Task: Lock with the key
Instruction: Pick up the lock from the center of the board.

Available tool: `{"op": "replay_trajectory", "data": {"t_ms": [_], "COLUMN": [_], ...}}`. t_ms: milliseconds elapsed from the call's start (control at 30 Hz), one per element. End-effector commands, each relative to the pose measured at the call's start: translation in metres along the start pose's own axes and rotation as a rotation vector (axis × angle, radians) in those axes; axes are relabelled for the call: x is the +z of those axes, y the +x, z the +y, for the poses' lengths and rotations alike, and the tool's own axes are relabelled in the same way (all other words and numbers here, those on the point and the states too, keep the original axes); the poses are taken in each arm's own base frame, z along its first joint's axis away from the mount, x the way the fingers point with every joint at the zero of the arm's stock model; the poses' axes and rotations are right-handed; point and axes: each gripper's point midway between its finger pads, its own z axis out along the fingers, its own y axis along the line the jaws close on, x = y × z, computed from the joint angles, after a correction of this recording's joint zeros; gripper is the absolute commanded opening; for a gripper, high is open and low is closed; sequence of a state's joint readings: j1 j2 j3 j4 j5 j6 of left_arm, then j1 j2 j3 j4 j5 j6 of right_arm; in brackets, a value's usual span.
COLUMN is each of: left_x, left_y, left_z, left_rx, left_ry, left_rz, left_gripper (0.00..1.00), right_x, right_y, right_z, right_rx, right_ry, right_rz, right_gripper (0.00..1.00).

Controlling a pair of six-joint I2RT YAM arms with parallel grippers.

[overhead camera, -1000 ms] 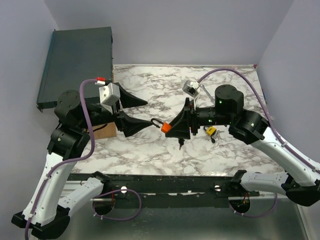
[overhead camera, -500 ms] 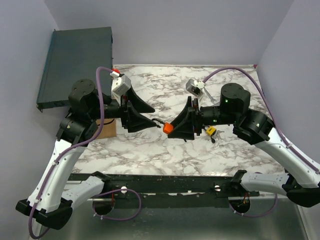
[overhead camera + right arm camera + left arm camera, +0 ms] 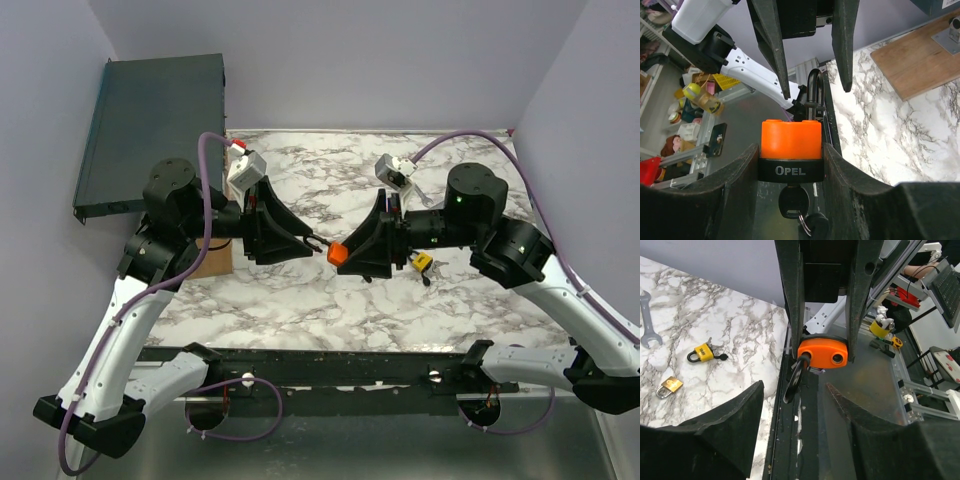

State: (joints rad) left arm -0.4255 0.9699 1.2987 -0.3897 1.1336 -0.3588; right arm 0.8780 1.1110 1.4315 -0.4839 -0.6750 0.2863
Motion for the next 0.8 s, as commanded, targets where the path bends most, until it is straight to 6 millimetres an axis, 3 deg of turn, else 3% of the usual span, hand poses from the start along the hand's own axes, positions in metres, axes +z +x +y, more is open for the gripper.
{"op": "replay_trajectory", "data": {"t_ms": [0,167,333,467,667,767], "left_x": [0.0,0.001,0.002,0.002,0.002,0.002], "left_y": [-0.001,0.0,0.005,0.008,0.003,0.003], "left_z": [-0.007,-0.006,-0.005,-0.004,-0.003,0.001], "left_rx": [0.001,-0.018,-0.043,-0.058,-0.075,-0.085], "left_ry": [0.051,0.055,0.065,0.065,0.041,0.017], "left_rz": [0.0,0.0,0.008,0.009,-0.014,-0.026], "left_gripper": [0.47,0.41,0.25,0.21,0.0,0.0], "right_x": [-0.001,0.001,0.001,0.001,0.005,0.007], "right_y": [-0.013,-0.012,-0.013,-0.014,-0.007,-0.003], "right_z": [0.009,0.005,-0.001,-0.002,-0.015,-0.025], "right_rx": [-0.042,-0.041,-0.04,-0.046,-0.046,-0.044], "right_ry": [-0.026,-0.012,0.022,0.024,0.071,0.107], "right_rz": [-0.026,-0.023,-0.028,-0.031,-0.007,0.0], "right_gripper": [0.01,0.01,0.01,0.01,0.01,0.01]}}
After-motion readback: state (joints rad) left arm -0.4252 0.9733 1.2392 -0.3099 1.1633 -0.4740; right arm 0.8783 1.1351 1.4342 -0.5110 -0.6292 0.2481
